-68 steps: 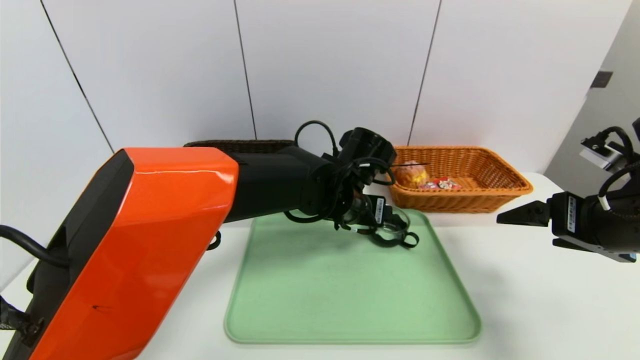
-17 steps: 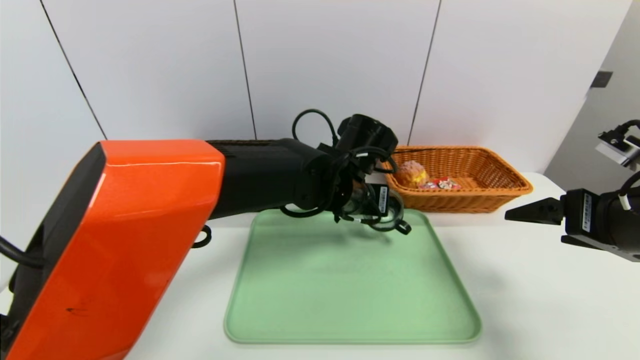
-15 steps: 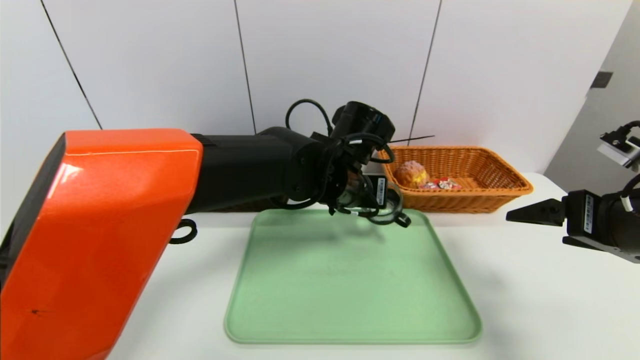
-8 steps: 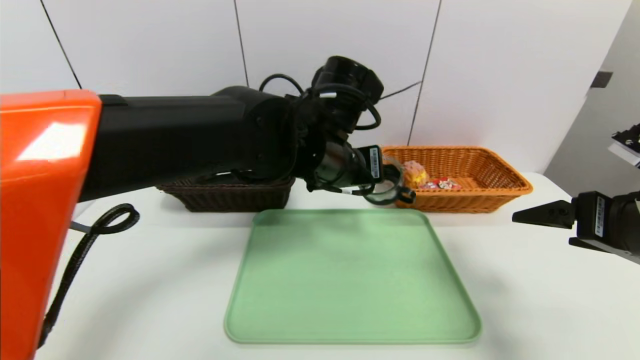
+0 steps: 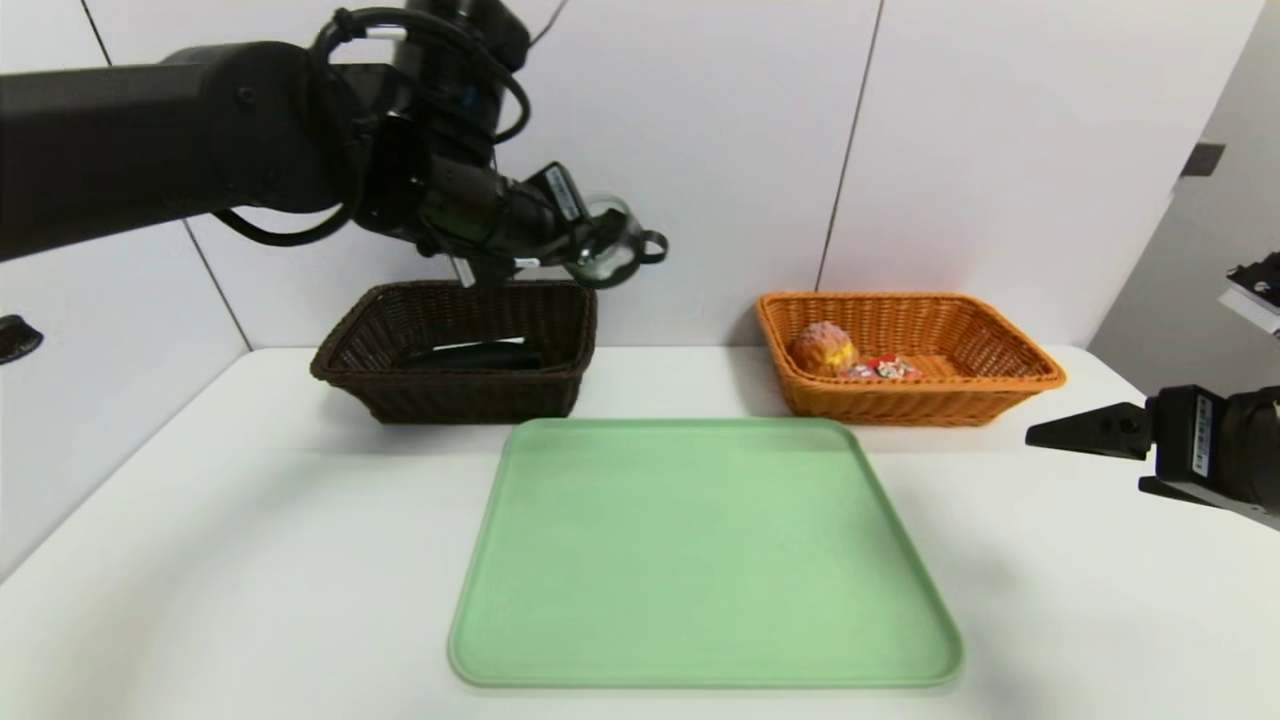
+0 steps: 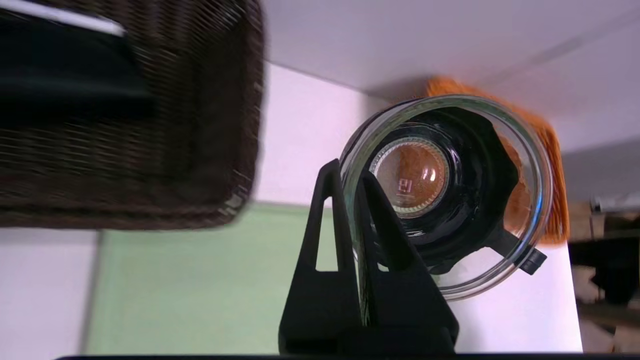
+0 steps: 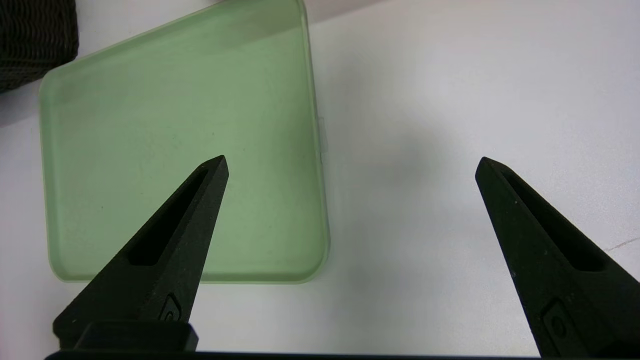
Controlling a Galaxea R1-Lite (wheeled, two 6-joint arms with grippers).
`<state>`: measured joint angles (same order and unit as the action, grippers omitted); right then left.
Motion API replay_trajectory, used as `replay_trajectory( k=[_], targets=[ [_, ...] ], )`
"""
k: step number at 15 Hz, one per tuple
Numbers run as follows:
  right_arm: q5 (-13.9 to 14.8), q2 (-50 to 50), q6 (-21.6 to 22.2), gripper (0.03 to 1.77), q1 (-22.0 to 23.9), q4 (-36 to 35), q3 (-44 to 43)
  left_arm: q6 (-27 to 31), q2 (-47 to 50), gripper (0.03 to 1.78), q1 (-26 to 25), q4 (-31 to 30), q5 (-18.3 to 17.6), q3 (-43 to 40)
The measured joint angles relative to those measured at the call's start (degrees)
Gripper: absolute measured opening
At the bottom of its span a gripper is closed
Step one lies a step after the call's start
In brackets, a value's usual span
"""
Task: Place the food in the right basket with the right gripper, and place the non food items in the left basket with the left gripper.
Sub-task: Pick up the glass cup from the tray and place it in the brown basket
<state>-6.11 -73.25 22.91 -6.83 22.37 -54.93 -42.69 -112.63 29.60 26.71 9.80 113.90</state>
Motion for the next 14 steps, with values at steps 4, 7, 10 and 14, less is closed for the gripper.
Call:
replay_trajectory(
  k=[4,7,10,14],
  targets=[
    [0.07,-0.56,-0.43,1.71,-0.17,-0.16,-0.27,-0.88,-0.84,0.09,-11.58,0.6,-3.9,-0.01],
    [0.27,-1.06,-0.43,1.71,-0.61,-0.18,-0.46,-1.66,-3.94,0.09,-16.51,0.83,-4.62,-0.06],
    [0.38,-1.63,-0.43,1.71,-0.69,-0.18,-0.52,-1.93,-7.08,0.09,-19.3,0.9,-5.9,-0.09],
    [0.35,-2.51,-0.43,1.71,-0.66,-0.22,-0.55,-1.9,-10.23,0.09,-20.83,0.46,-6.19,-0.09]
  ],
)
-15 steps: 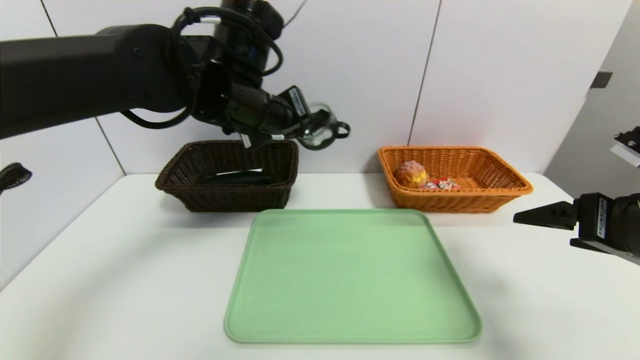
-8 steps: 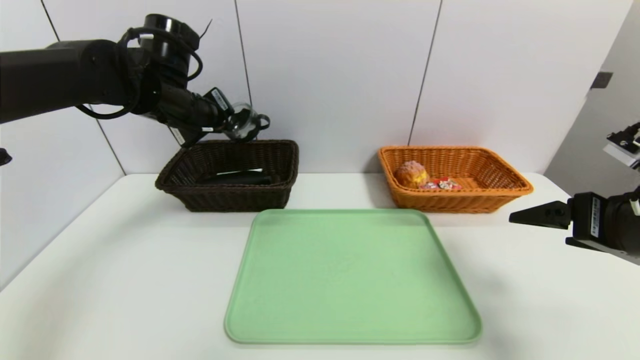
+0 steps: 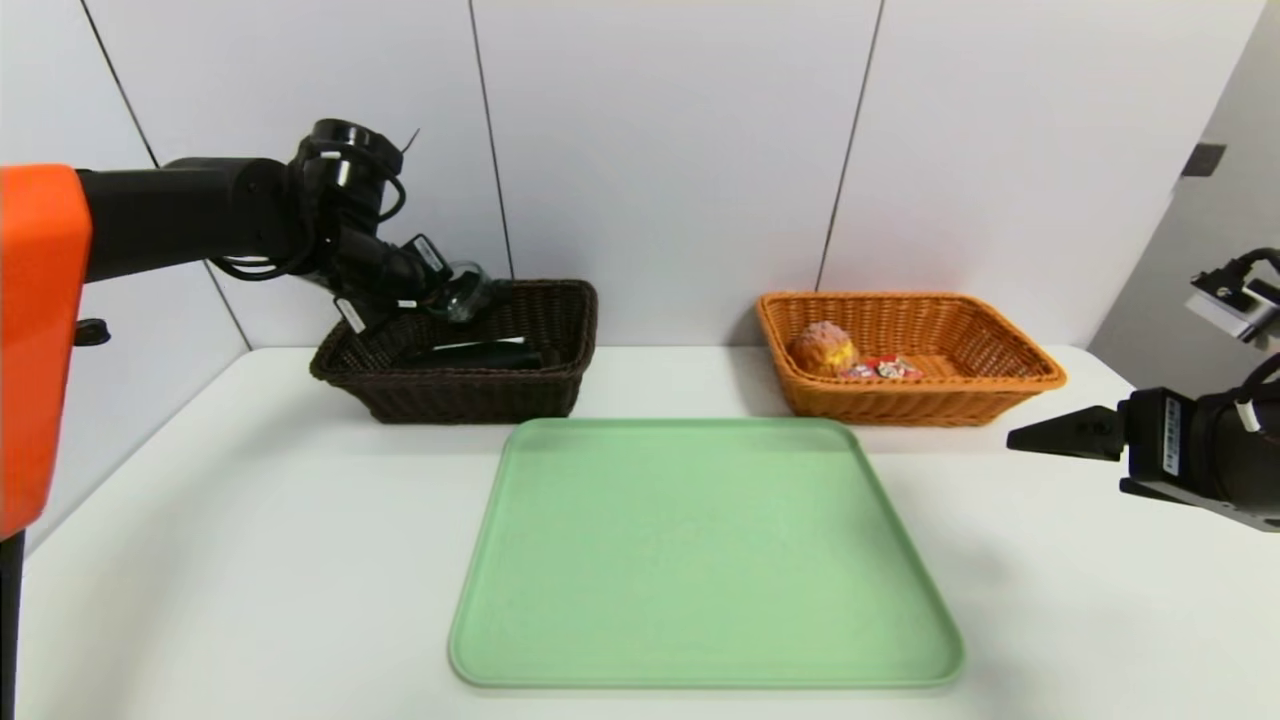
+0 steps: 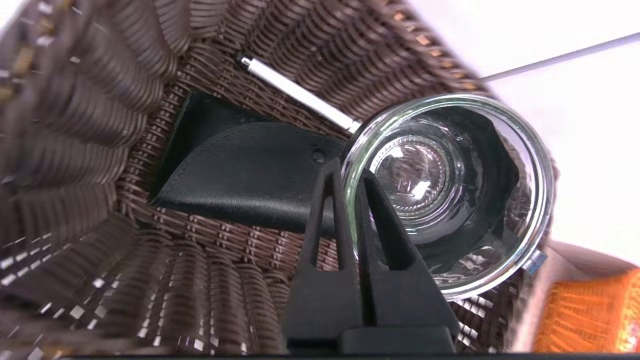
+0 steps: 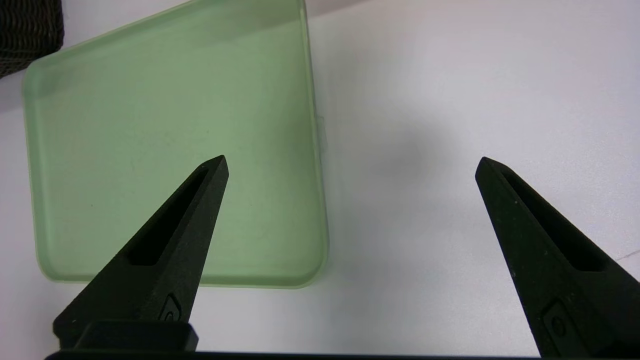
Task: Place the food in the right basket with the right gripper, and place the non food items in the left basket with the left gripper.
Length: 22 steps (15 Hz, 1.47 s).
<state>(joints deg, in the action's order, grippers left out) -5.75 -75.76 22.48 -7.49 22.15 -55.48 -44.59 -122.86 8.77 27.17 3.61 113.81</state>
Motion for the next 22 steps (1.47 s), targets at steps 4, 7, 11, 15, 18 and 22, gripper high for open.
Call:
replay_trajectory(
  k=[4,7,11,15,18,22],
  targets=[
    [-0.06,-1.11,-0.02,1.71,-0.22,-0.07,-0.78,0.16,-1.71,0.09,-0.56,-0.2,-0.72,0.09],
    [0.0,-1.57,-0.02,1.71,-0.37,-0.05,-0.99,0.13,-2.23,0.34,-0.96,-0.35,-1.96,0.11],
    [0.02,-1.72,-0.02,1.71,-0.41,0.04,-1.02,0.11,-2.47,0.9,-1.0,-1.13,-2.1,0.11],
    [0.94,-1.52,0.0,1.71,-0.41,0.12,-0.85,0.44,0.17,1.21,-0.87,-1.02,-1.99,0.07],
    [1.27,-1.13,-0.1,1.71,-0.41,0.22,-1.1,2.76,6.33,1.37,0.79,0.05,-1.96,-0.61],
    [0.79,0.66,-3.27,1.71,-0.56,0.01,-1.74,16.76,17.9,1.5,6.74,1.46,-1.88,-6.45]
  ],
)
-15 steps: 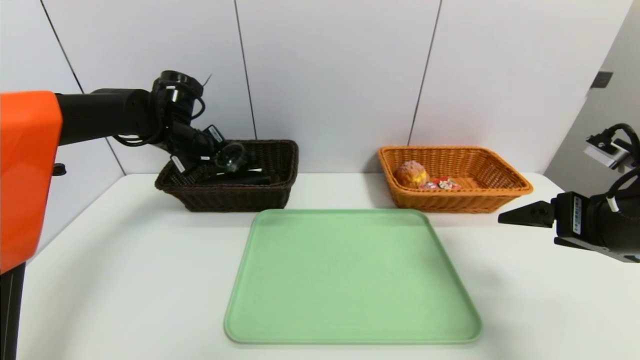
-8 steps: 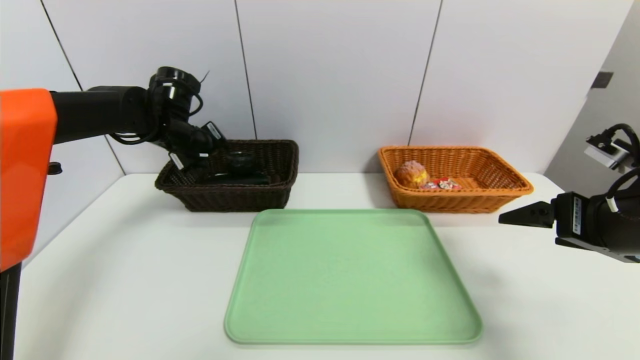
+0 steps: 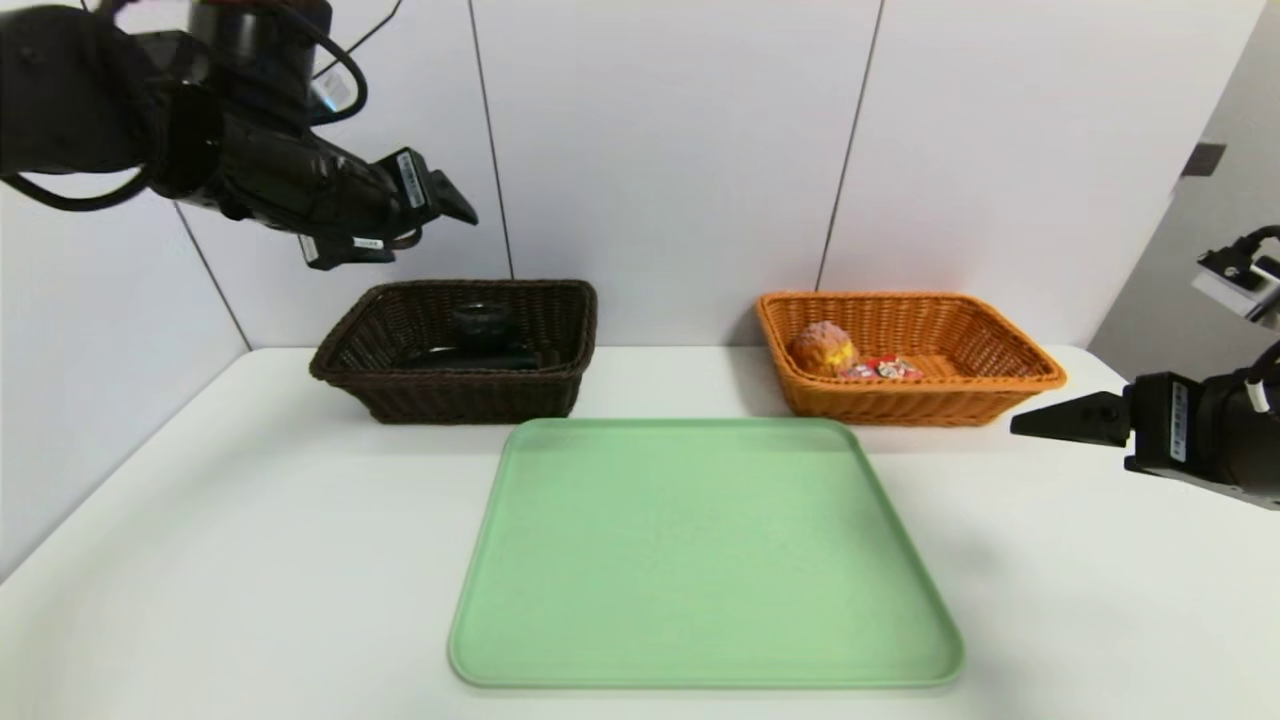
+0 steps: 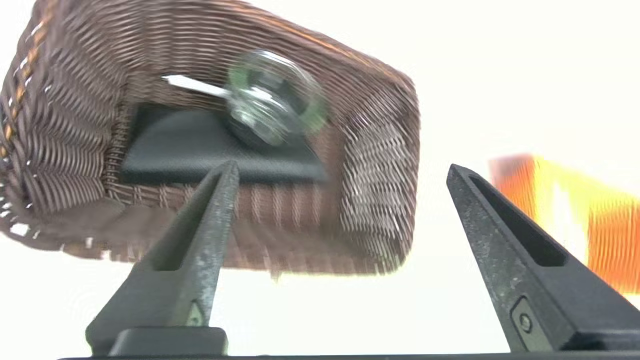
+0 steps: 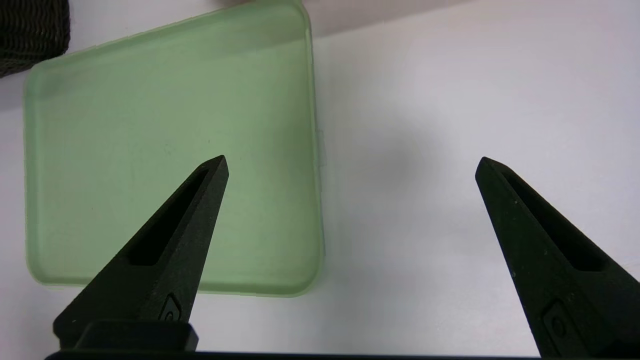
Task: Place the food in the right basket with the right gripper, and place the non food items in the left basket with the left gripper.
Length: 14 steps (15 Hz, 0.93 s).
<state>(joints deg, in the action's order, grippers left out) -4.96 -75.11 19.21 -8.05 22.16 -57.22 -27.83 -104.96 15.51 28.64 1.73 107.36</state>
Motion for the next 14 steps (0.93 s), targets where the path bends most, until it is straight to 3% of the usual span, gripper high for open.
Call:
replay_trajectory(
  k=[2,4,6,9,14],
  targets=[
    [-0.99,1.73,-6.13,1.71,-0.41,-0.09,0.26,6.28,6.9,1.55,3.29,-0.06,0.35,-5.77],
    [-2.15,3.56,-13.1,1.71,-0.71,-0.39,0.48,8.95,14.28,1.58,6.42,-0.35,2.26,-12.87],
    [-1.18,5.92,-16.79,1.71,-0.93,-1.91,0.56,9.31,21.37,1.61,7.42,-1.3,7.56,-21.33],
    [3.43,11.17,-16.79,1.71,-0.41,-2.44,1.55,9.81,31.91,1.64,0.15,-4.33,14.01,-30.95],
    [5.38,26.6,-16.71,1.71,4.14,-2.51,11.72,10.06,52.96,1.67,-11.07,-5.22,14.97,-48.04]
  ],
)
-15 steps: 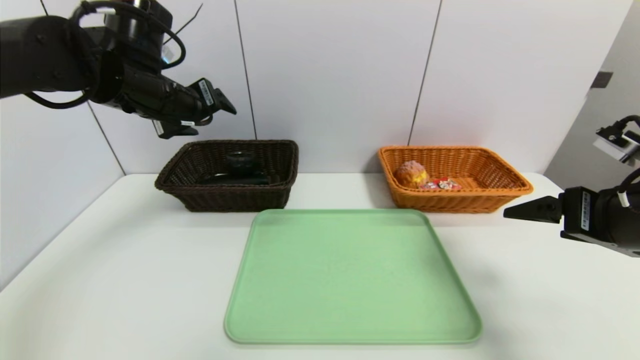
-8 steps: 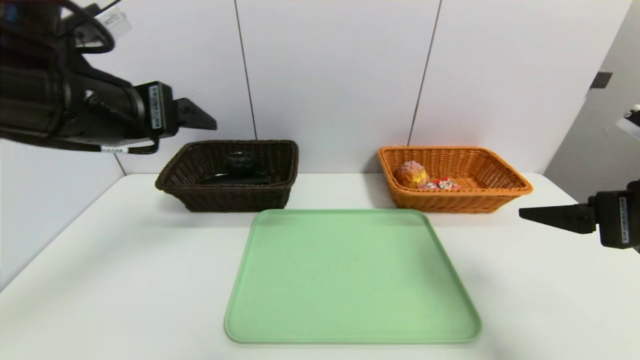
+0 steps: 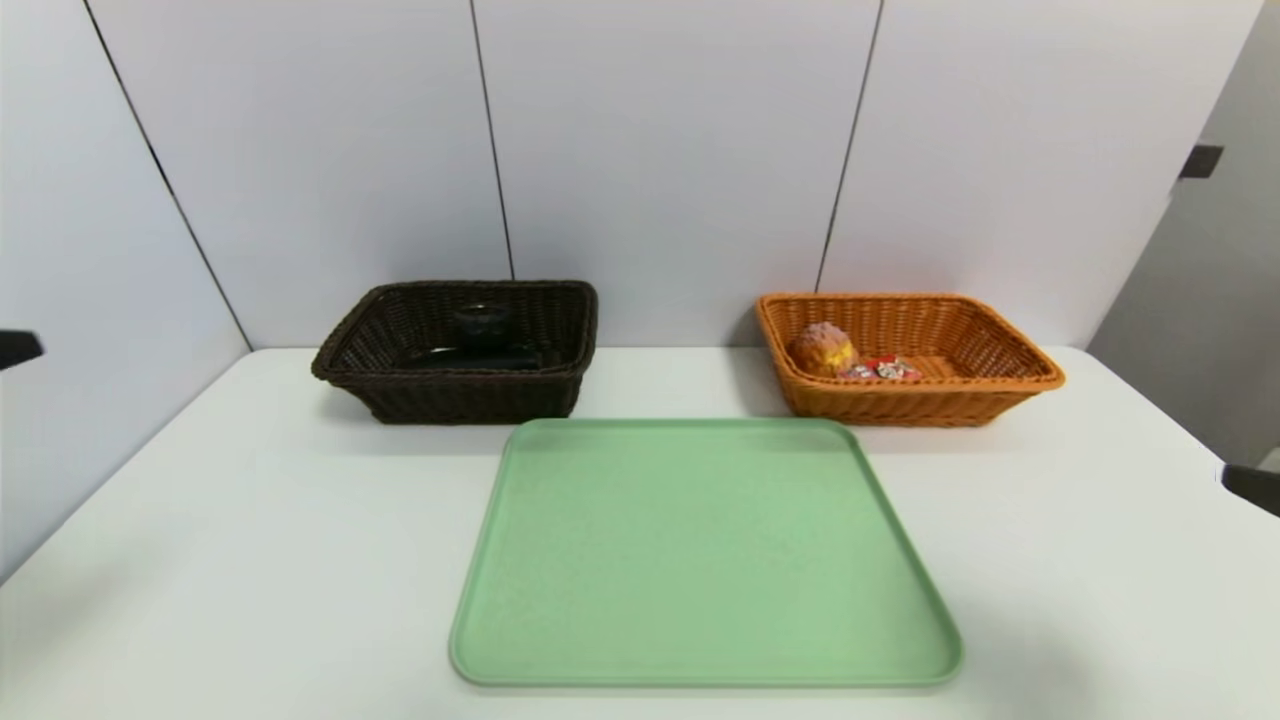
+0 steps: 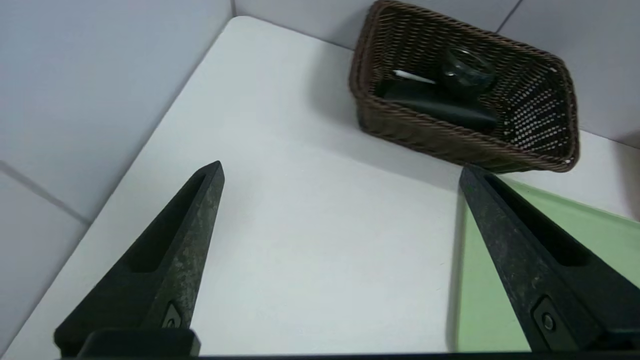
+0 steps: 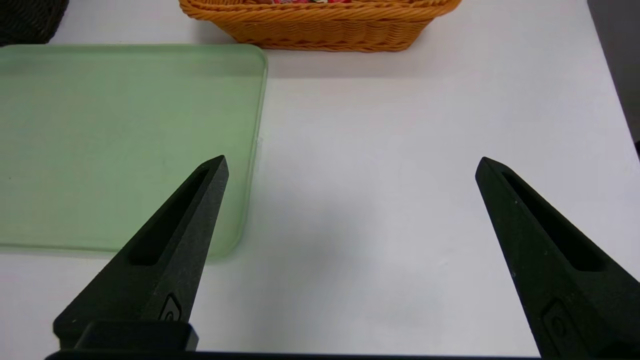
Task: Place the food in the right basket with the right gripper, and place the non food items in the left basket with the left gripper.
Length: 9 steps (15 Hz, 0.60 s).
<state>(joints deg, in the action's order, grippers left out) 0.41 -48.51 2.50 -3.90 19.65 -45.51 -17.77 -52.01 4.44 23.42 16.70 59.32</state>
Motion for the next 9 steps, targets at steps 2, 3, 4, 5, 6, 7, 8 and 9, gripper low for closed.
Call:
replay_trajectory(
  k=[2,3,4,5,6,7,8,9],
  targets=[
    [0.1,8.68,-0.09,1.71,0.57,0.2,4.24,0.26,9.58,1.67,-1.83,0.96,0.07,-6.62],
    [0.21,13.23,-0.16,1.71,0.82,0.46,6.07,0.96,14.06,1.67,-2.38,2.18,0.05,-9.37],
    [0.52,17.64,-0.2,1.71,1.07,0.6,7.69,2.43,18.41,1.68,-2.73,3.78,-0.17,-12.21],
    [0.85,21.8,-0.29,1.71,1.38,0.79,9.52,4.58,22.66,1.68,-3.01,4.89,-0.69,-14.79],
    [0.95,25.75,-0.39,1.71,1.67,0.72,11.2,7.44,26.79,1.68,-3.17,5.66,-1.52,-17.42],
    [0.93,29.53,-0.57,1.71,2.11,0.68,13.02,10.5,30.76,1.69,-3.28,5.94,-2.71,-19.91],
    [0.84,33.38,-0.74,1.71,2.72,0.57,14.84,13.56,34.71,1.69,-3.39,6.18,-4.36,-22.44],
    [0.79,37.13,-1.1,1.71,3.19,0.61,16.6,15.63,38.03,1.69,-3.43,6.31,-5.88,-24.62]
  ],
)
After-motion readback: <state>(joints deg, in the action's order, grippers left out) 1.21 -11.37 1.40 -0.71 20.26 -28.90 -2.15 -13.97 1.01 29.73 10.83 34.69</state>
